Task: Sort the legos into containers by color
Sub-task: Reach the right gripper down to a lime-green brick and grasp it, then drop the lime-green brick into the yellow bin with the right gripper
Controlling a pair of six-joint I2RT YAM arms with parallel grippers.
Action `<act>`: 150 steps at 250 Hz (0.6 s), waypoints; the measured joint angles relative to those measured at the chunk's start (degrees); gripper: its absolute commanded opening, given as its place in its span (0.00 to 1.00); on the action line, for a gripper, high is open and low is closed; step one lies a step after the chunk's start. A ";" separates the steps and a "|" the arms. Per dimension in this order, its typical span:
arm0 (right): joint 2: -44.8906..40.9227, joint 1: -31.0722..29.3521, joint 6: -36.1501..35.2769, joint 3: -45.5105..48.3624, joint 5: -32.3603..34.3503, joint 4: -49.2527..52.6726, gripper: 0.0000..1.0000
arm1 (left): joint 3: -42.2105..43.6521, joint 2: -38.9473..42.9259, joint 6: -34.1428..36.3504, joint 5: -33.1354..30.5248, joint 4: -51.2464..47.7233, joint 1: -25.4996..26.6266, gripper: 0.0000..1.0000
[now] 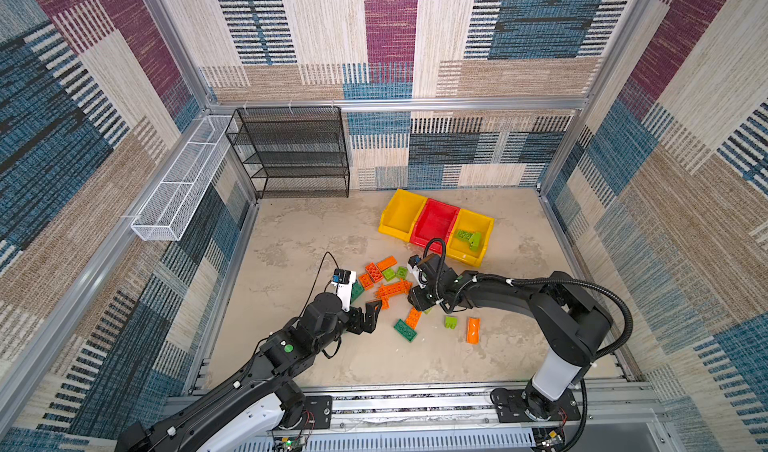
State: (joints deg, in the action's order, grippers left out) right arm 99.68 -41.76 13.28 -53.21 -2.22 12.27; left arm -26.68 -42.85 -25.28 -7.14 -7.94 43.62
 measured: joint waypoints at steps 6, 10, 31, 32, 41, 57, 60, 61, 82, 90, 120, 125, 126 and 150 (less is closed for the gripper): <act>0.07 -0.07 0.00 -0.04 0.70 0.02 0.50 | -0.13 -0.31 0.00 0.00 0.02 0.00 0.99; 0.07 -0.13 0.00 -0.04 1.07 0.02 0.50 | -0.20 -0.52 0.00 0.00 0.07 0.00 0.99; 0.07 -0.09 0.00 -0.20 2.86 0.48 0.55 | -0.66 -1.92 0.00 0.00 0.42 0.00 0.99; 0.07 -0.07 0.02 -0.22 2.89 0.52 0.56 | -0.66 -1.92 0.00 0.00 0.42 0.00 0.99; 0.07 0.00 0.02 -0.44 3.37 1.03 0.57 | -0.87 -2.54 0.02 0.02 0.63 0.00 0.99; -0.09 0.00 0.04 -0.50 4.09 1.68 0.58 | -1.27 -3.50 0.09 0.02 1.25 0.00 0.99; -0.15 0.00 0.07 -0.50 4.22 1.79 0.58 | -1.36 -3.72 0.13 0.02 1.36 0.00 0.99; -0.20 0.00 0.11 -0.50 4.26 1.88 0.58 | -1.40 -3.78 0.17 0.02 1.40 0.00 0.99; -1.03 0.00 0.74 0.02 4.74 2.99 0.58 | -2.05 -5.01 0.44 0.04 1.77 0.00 0.99; -1.49 -0.02 0.94 0.39 4.85 3.52 0.57 | -2.23 -5.44 0.46 0.04 1.92 0.00 0.99; -2.89 0.00 2.12 1.66 4.87 4.68 0.55 | -2.47 -6.56 0.63 0.37 2.32 0.00 0.99; -3.06 -0.02 2.34 1.88 4.87 4.72 0.53 | -2.47 -6.64 0.63 0.50 2.40 0.00 0.99; -3.08 -0.02 2.36 1.90 4.87 4.72 0.53 | -2.47 -6.69 0.63 0.59 2.43 0.00 0.99; -3.39 0.00 2.97 2.40 5.27 4.70 0.41 | -2.47 -6.93 0.63 1.38 2.69 0.00 0.99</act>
State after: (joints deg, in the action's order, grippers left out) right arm 96.29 -41.76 16.25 -50.81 3.05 16.97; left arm -29.15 -49.78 -24.64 -5.76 -5.26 43.62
